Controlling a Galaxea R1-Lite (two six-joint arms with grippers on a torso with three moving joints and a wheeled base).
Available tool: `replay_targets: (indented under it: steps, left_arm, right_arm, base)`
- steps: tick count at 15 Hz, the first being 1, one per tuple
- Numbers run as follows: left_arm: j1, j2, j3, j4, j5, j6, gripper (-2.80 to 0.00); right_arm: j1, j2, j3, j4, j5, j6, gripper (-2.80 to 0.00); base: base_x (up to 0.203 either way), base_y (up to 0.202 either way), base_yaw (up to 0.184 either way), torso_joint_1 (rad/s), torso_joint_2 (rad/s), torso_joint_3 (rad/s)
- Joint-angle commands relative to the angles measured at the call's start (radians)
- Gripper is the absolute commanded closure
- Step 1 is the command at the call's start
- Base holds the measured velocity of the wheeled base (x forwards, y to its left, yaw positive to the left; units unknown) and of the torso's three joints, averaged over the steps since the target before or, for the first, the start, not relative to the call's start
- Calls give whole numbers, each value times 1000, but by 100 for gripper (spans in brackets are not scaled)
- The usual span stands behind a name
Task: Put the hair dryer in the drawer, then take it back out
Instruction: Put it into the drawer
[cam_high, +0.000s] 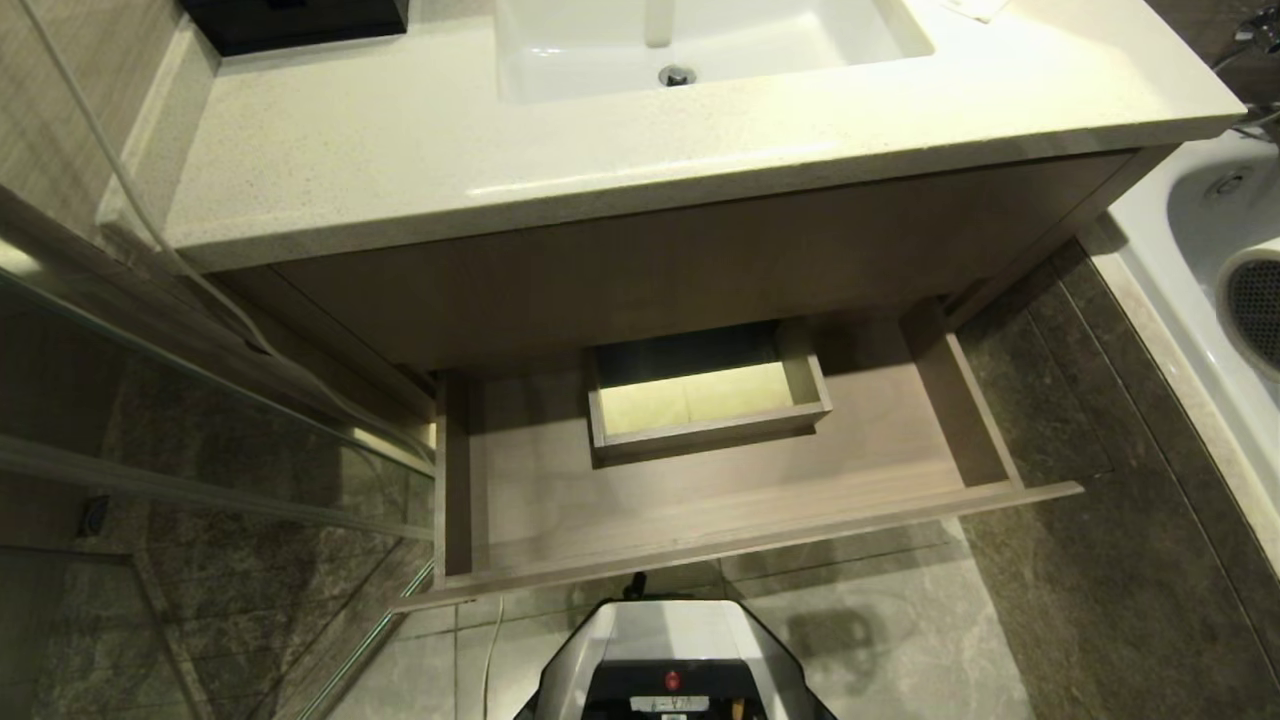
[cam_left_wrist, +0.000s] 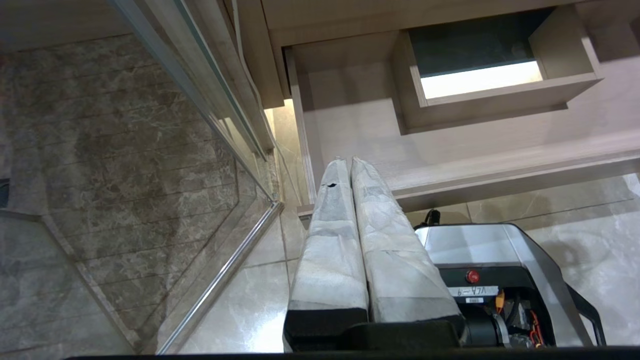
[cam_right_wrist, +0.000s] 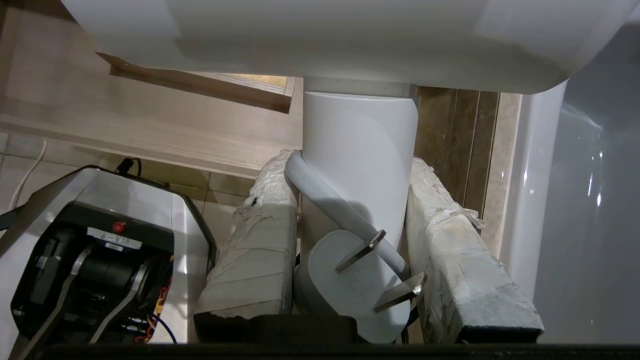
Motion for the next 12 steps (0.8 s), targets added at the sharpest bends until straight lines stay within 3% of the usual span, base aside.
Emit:
replay_targets:
  steps: [1, 12]
  left_arm:
    - [0, 0, 2, 0, 0, 0, 0]
    - [0, -1, 2, 0, 0, 0, 0]
  right_arm:
    - [1, -5, 5, 2, 2, -2, 0]
    - [15, -45, 31, -7, 1, -4, 0]
  base:
    - [0, 0, 0, -164, 316, 132]
    - [0, 0, 0, -189, 329, 138]
